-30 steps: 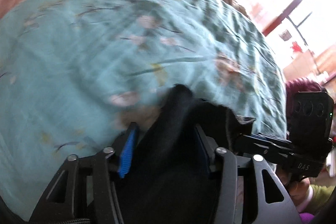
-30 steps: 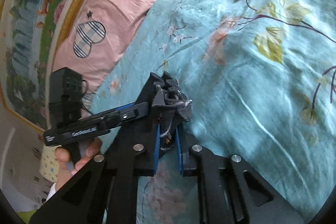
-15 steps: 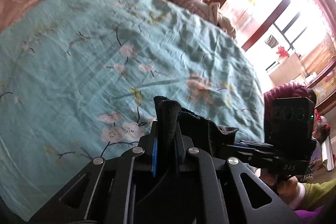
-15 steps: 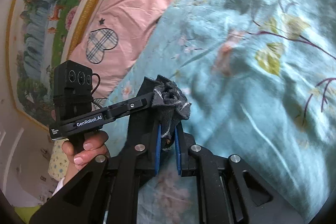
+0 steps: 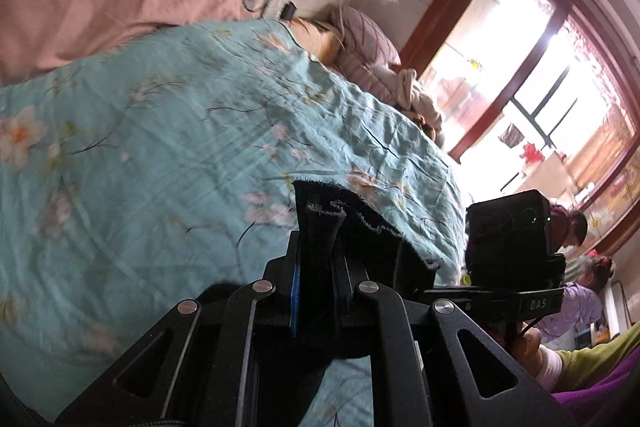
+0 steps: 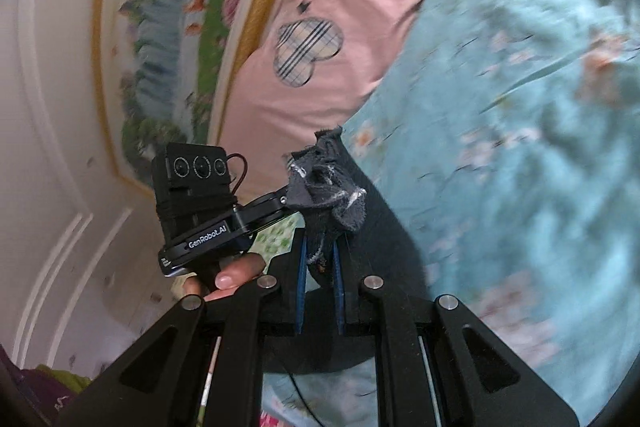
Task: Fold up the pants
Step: 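Lift the cuffs with the right gripper and fold them toward the left gripper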
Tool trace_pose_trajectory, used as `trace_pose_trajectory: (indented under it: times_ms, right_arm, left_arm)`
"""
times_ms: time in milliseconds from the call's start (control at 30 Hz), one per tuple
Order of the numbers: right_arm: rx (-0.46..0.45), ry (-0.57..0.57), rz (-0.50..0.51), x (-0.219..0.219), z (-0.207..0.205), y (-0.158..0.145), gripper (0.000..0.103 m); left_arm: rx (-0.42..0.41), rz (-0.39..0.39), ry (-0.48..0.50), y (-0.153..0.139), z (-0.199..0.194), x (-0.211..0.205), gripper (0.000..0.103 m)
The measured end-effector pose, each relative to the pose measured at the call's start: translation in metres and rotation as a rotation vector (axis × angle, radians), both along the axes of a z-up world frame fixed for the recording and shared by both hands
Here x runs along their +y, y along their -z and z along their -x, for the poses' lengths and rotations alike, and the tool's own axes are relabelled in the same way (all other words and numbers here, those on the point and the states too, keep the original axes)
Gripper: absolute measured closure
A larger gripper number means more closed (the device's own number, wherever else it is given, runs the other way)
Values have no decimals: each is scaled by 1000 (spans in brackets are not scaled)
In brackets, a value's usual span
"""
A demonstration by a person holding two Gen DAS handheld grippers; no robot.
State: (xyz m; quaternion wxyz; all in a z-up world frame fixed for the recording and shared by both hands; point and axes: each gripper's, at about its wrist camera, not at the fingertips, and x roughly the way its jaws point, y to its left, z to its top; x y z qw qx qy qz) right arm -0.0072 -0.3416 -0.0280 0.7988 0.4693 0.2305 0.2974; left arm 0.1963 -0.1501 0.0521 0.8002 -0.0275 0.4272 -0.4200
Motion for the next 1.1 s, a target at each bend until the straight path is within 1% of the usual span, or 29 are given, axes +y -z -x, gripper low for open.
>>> trace_pose_trajectory:
  times_ms: [200, 300, 533, 767, 933, 1100]
  right_arm:
    - [18, -102, -3, 45, -10, 6, 90]
    - [39, -136, -2, 63, -17, 13, 90]
    - [72, -212, 59, 109, -29, 21, 90]
    - [108, -259, 153, 142, -41, 31, 90]
    - [145, -262, 223, 153, -45, 40, 89]
    - [168, -267, 287, 163, -46, 46, 88]
  left_arm:
    - [-3, 26, -88, 11, 22, 46, 93]
    - [15, 42, -132, 20, 29, 71, 93]
    - [56, 84, -244, 43, 48, 126, 93]
    - [109, 97, -322, 74, 51, 158, 93]
    - [152, 100, -367, 96, 54, 172, 93]
    - [170, 103, -397, 109, 58, 182, 93]
